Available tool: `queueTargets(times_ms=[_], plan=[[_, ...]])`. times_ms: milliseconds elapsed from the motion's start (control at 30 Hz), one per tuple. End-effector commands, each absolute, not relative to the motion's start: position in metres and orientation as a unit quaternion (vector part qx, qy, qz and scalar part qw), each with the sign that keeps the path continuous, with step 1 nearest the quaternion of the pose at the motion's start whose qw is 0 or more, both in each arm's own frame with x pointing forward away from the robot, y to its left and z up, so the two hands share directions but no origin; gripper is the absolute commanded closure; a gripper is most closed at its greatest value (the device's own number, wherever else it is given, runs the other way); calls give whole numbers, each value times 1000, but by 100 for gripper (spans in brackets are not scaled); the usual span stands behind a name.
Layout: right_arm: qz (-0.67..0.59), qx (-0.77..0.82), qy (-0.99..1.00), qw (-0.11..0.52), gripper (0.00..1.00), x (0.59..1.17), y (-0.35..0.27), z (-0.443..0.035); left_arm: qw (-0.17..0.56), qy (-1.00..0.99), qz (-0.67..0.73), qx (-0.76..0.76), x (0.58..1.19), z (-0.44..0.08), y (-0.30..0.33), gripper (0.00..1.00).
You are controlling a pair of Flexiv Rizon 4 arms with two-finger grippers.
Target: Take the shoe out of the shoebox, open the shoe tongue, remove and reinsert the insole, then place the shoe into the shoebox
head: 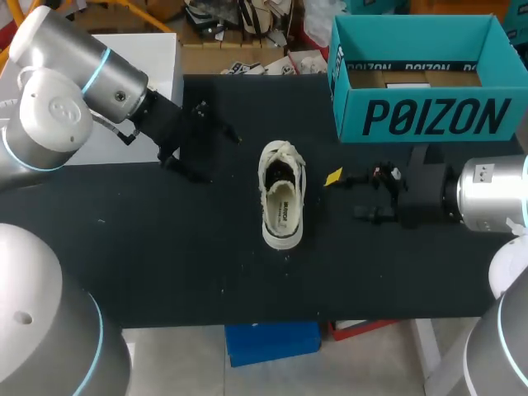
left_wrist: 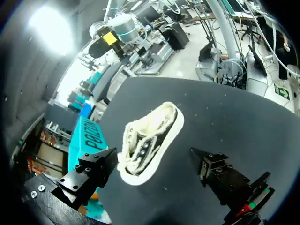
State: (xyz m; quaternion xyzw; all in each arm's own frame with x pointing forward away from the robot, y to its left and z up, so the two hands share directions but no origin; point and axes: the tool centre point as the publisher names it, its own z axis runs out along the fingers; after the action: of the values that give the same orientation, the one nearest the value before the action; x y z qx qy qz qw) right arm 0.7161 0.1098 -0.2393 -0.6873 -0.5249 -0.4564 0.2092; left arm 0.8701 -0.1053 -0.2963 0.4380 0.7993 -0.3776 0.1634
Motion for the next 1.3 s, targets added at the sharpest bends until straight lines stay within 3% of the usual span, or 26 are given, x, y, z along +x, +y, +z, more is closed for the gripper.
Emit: queueTargets(times_ms=[33, 267, 900, 1300], plan=[[-456, -687, -525, 209, 0, 716, 110, -239, 30, 895, -412, 170, 869, -284, -98, 0], [-456, -687, -525, 209, 0, 716, 110, -239, 3, 904, -423, 68, 868, -278, -87, 0], [-456, -687, -525, 209, 0, 716, 110, -239, -1, 901, -432, 24, 851, -298, -62, 0], [-272, -694, -652, 139, 0, 773, 112, -244, -1, 901, -432, 24, 851, -298, -62, 0]])
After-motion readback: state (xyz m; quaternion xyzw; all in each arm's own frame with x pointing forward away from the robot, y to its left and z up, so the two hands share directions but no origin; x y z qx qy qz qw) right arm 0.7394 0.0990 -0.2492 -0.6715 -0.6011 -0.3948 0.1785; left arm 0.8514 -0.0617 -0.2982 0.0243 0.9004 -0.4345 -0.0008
